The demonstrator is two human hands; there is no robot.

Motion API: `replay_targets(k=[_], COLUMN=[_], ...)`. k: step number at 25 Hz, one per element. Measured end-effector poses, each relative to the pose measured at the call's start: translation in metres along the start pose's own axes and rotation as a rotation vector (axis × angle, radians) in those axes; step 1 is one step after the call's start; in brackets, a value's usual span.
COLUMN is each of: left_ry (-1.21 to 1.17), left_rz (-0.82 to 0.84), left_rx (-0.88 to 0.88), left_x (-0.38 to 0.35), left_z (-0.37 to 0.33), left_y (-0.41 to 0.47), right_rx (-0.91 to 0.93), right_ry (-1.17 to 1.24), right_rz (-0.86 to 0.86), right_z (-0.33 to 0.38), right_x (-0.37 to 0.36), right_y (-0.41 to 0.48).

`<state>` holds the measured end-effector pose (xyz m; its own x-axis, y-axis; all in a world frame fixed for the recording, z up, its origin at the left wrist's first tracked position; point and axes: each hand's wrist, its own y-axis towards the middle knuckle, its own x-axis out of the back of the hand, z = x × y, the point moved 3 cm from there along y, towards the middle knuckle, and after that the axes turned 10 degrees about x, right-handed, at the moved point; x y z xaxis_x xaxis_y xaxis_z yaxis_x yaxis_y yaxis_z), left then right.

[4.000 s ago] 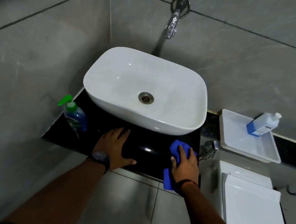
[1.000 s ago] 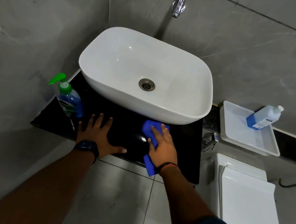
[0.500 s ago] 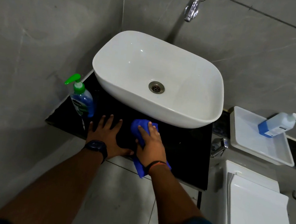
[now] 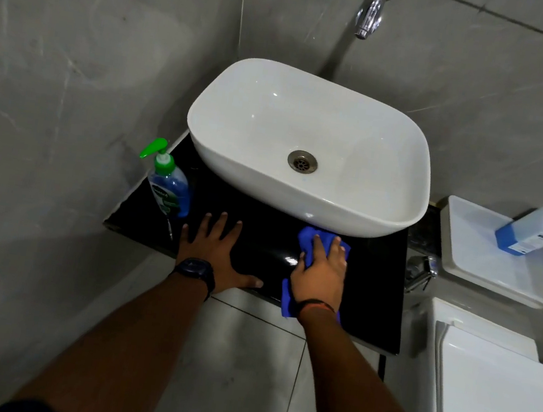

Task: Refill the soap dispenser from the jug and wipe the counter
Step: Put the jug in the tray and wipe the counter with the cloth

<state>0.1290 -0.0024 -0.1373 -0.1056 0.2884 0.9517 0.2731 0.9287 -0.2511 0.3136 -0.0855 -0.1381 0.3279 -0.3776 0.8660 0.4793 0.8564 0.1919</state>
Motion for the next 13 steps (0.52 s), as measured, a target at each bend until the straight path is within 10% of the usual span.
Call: replay_targets(k=[8, 13], left_ry=[-0.027, -0.166], left_rz=[0.030, 0.056], left_rx=[-0.064, -0.348], left_x=[0.006, 0.012], left_z=[-0.012, -0.086], left_y=[0.000, -0.008], right_rx=[0.514, 0.242], right_ry=[0.170, 0.143], right_rz=[0.236, 0.155], right_z=[0.001, -0.060], right_x=[0.023, 0.064], right_y=[-0.026, -0.025])
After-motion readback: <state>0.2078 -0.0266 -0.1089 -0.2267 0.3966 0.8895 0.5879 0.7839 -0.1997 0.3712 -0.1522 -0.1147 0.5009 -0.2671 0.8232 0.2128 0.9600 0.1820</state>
